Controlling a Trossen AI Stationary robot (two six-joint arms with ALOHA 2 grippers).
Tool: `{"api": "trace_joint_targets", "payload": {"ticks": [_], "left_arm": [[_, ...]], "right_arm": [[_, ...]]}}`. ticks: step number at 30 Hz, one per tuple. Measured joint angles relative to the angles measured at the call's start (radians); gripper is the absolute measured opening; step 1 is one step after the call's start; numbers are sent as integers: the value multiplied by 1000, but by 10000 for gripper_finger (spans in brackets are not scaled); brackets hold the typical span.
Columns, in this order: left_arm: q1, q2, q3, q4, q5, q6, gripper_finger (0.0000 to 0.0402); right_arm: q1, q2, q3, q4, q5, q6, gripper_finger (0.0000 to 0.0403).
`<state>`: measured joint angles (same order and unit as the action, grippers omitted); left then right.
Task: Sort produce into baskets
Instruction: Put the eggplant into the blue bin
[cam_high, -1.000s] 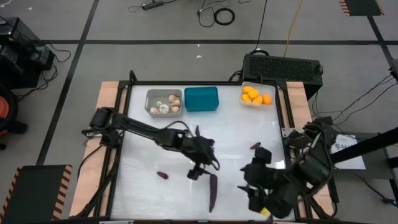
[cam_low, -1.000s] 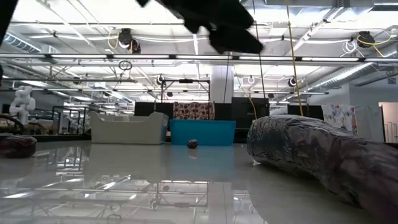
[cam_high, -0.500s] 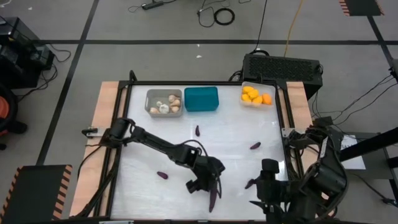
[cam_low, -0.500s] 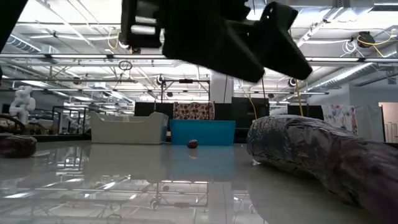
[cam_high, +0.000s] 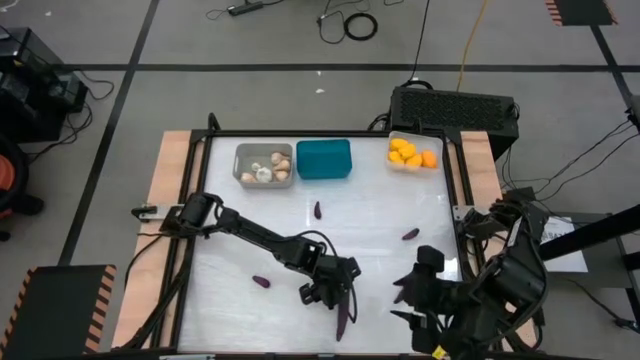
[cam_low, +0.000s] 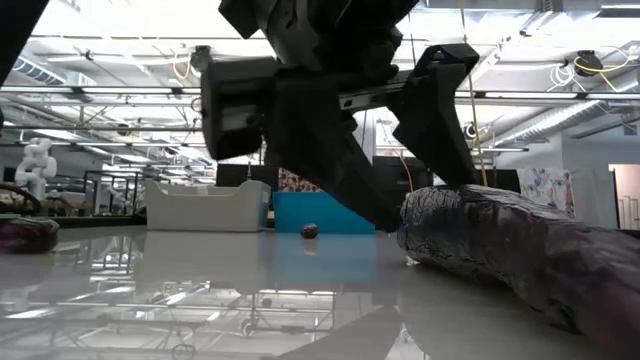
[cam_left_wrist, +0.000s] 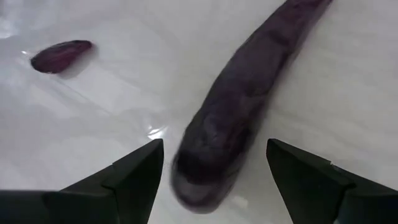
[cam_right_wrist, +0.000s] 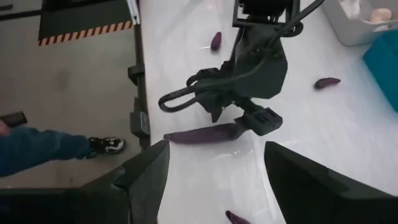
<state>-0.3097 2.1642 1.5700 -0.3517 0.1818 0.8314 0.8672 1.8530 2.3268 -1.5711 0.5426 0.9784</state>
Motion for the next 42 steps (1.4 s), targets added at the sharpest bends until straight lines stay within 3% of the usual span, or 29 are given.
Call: {"api": "trace_joint_targets", "payload": {"ticks": [12,25,30,36,42], "left_arm": [[2,17,0,-77,-1,92,287],[10,1,1,-188,6,26,171],[35,-40,-2,-270,8,-33,156],[172,-144,-2,-398,-11,-196,157],[393,-256,-1,-393,-76,-343,157]], "right_arm": [[-57,0,0,0,9,31,254],[-93,0,0,0,54,-10,254],[-97,0,0,0,63,-19,254],[-105,0,0,0,119,-45,254],[-122,0,0,0,151,-60,254]]}}
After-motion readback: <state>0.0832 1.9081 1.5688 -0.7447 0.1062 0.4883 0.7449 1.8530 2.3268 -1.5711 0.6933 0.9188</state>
